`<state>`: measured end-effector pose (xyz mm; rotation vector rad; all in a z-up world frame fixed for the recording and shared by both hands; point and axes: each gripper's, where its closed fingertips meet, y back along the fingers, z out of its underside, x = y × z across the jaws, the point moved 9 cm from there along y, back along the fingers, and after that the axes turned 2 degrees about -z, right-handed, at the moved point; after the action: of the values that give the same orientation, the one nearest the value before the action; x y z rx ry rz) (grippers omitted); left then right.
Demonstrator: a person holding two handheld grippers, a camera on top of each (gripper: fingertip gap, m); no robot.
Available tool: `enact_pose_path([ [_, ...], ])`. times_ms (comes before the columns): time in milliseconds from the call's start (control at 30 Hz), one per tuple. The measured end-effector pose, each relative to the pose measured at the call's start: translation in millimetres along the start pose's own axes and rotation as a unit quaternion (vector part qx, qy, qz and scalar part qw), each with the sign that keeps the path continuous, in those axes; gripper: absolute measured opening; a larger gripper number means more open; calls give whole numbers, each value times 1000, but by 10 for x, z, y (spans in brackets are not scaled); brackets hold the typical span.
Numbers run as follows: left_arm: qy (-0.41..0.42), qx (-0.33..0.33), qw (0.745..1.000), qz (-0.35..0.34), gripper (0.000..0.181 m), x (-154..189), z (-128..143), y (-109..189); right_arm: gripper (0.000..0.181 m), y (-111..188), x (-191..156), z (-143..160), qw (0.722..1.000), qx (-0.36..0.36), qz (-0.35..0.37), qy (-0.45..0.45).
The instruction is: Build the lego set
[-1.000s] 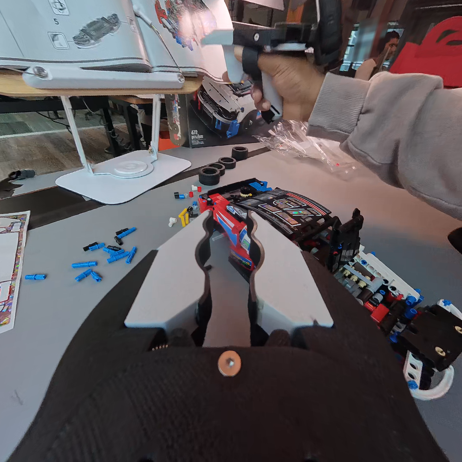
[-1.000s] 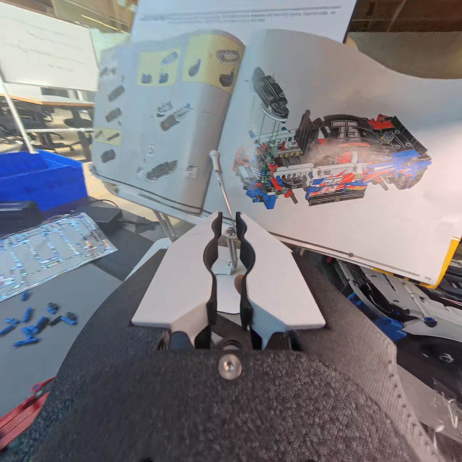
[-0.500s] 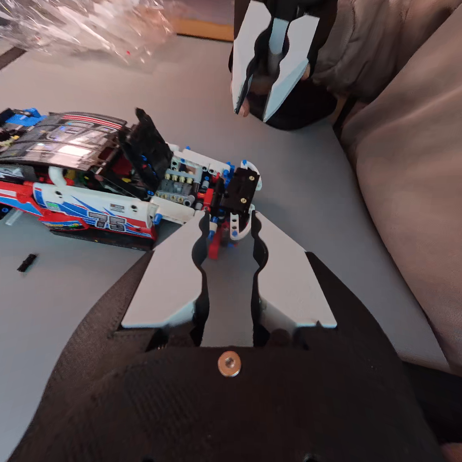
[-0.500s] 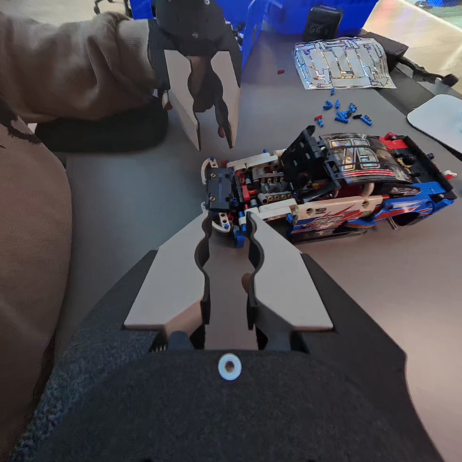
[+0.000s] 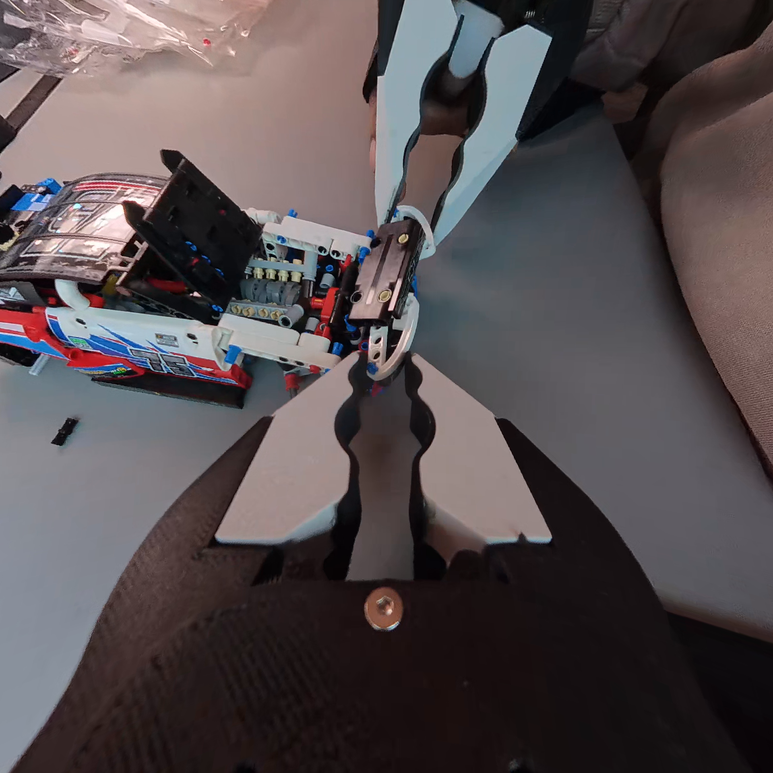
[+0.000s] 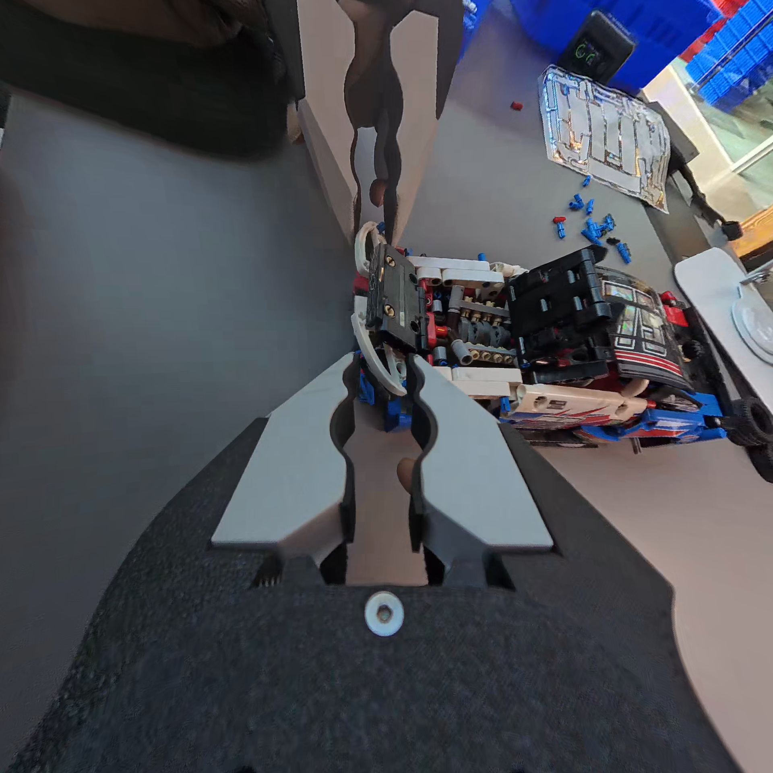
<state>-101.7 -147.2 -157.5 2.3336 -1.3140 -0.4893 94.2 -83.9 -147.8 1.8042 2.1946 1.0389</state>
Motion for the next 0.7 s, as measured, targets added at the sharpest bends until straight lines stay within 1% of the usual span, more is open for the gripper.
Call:
enact_pose_path([
  [33,-3,10,1000,-3,15,-9,-19,19,18,20,36,-7,1000,8,-1,0],
  [167,-17,38,999,-21,14,-96,-90,102,17,48,161,-40,999,29,7,18],
  [333,-49,31,997,-44,14,-215,-103,95,17,8,269,-41,998,19,25,49],
  [467,-69,21,996,-49,14,-276,-76,58,17,-25,309,3,998,17,26,55],
  [700,-65,17,997,-47,13,-303,-15,33,17,-79,302,50,998,6,23,59],
])
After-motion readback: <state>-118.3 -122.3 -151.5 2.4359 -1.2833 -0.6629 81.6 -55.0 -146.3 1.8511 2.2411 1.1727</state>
